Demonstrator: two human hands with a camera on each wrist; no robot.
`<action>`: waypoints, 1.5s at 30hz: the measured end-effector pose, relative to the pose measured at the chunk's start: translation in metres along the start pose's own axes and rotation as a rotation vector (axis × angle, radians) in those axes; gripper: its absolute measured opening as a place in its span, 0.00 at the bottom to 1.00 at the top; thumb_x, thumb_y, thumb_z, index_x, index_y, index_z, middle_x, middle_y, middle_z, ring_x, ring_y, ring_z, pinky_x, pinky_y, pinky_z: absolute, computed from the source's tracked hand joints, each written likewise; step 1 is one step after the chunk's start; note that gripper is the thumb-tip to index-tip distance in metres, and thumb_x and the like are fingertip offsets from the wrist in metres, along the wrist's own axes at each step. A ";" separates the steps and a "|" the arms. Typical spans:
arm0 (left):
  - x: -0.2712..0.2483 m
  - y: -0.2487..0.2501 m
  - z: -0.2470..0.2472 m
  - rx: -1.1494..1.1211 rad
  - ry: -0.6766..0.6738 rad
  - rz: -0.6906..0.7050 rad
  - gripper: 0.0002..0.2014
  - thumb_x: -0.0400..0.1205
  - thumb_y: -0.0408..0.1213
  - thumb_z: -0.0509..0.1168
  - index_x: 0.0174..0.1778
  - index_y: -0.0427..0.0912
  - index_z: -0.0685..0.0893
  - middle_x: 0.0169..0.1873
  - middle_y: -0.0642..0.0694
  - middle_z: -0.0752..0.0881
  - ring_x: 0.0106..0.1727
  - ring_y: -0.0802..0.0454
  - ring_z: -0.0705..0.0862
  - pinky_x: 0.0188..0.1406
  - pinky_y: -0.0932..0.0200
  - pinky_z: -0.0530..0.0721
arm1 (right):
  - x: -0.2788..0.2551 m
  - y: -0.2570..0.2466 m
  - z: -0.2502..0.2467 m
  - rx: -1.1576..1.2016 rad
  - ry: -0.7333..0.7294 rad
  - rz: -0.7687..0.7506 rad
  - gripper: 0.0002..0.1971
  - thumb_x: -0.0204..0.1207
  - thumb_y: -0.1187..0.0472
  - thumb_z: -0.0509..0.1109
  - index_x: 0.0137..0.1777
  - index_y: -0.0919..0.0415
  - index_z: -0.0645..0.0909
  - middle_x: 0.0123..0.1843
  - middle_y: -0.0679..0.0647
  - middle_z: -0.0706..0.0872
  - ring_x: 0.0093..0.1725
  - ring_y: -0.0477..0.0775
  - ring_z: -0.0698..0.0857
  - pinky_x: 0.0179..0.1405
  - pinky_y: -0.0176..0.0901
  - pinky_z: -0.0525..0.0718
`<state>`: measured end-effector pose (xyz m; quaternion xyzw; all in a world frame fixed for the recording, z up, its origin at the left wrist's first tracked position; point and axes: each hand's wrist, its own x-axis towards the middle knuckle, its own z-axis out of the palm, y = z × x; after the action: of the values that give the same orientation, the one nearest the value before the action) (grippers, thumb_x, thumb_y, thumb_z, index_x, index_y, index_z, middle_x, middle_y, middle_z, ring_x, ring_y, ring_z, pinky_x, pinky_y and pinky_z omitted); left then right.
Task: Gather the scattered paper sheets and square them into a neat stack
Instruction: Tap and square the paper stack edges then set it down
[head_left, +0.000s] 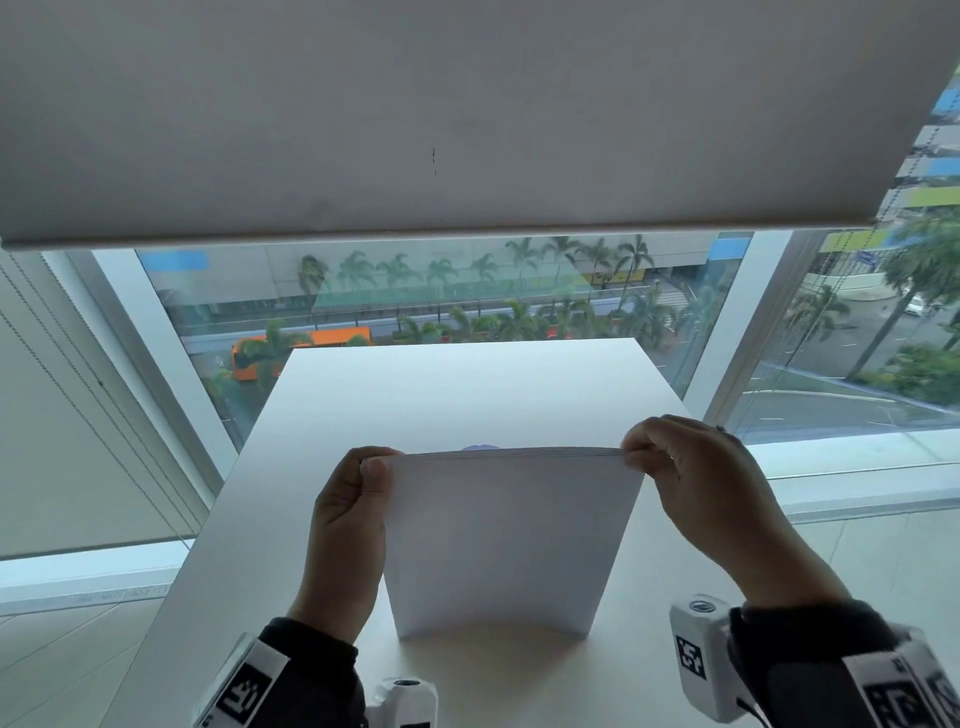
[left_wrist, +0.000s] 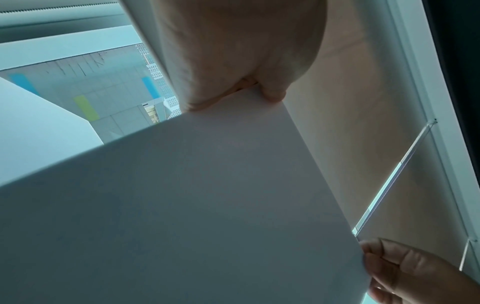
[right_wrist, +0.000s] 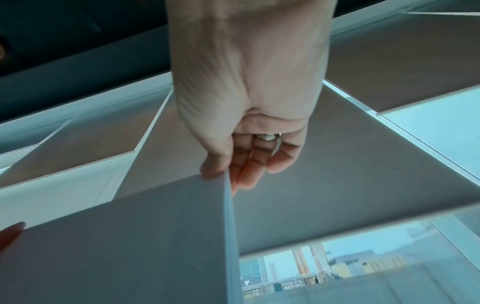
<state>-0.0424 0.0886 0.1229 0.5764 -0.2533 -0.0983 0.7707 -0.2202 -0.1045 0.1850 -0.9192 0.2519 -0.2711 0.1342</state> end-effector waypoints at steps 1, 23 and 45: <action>0.000 0.000 0.001 0.003 0.004 0.002 0.14 0.79 0.43 0.57 0.31 0.52 0.84 0.25 0.57 0.81 0.28 0.63 0.75 0.26 0.72 0.74 | -0.001 0.002 0.002 0.029 0.020 -0.018 0.06 0.68 0.71 0.73 0.34 0.61 0.84 0.32 0.50 0.87 0.33 0.55 0.82 0.36 0.40 0.75; -0.009 -0.028 -0.015 0.149 -0.169 -0.161 0.13 0.66 0.38 0.68 0.47 0.43 0.83 0.35 0.56 0.92 0.36 0.64 0.87 0.36 0.72 0.83 | -0.026 0.019 0.082 1.028 -0.072 0.374 0.16 0.73 0.79 0.65 0.49 0.57 0.83 0.41 0.47 0.91 0.43 0.43 0.87 0.48 0.44 0.81; -0.010 -0.014 -0.010 0.060 -0.172 -0.091 0.15 0.63 0.42 0.72 0.45 0.44 0.85 0.36 0.53 0.92 0.38 0.61 0.88 0.38 0.68 0.85 | -0.028 0.025 0.073 1.239 -0.091 0.309 0.19 0.54 0.46 0.82 0.45 0.53 0.90 0.43 0.50 0.93 0.44 0.46 0.89 0.47 0.40 0.85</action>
<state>-0.0443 0.0971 0.1046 0.5994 -0.2950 -0.1749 0.7233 -0.2089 -0.1026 0.1034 -0.6350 0.1721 -0.3048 0.6886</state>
